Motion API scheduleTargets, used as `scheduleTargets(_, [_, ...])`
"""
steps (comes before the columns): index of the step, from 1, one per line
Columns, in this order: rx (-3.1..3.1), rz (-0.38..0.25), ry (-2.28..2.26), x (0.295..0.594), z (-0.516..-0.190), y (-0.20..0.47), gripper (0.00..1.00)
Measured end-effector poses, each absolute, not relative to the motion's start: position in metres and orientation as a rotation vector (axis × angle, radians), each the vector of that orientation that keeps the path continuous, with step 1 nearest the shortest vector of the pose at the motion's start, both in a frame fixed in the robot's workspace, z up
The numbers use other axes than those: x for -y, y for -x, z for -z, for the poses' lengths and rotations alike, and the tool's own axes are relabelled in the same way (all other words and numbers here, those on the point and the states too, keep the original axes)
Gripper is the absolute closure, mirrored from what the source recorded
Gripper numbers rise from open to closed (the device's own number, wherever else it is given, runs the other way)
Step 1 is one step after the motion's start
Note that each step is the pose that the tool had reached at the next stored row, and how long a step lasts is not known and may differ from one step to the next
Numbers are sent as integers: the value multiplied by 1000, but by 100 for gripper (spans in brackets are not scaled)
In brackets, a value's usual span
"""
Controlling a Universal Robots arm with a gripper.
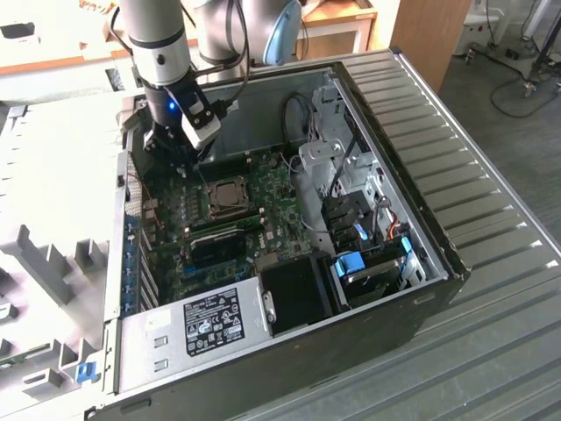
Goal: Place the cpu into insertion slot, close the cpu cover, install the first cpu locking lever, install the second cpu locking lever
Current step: 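Install the first cpu locking lever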
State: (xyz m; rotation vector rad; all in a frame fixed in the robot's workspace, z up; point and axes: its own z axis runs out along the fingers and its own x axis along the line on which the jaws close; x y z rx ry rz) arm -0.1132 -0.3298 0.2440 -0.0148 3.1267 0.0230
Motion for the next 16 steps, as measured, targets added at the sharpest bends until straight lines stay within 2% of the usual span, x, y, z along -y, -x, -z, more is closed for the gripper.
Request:
scheduleTargets(6, [-3126,-79,14,330,-244,115,89])
scheduleTargets(16, [-3126,-76,14,329,-244,115,89])
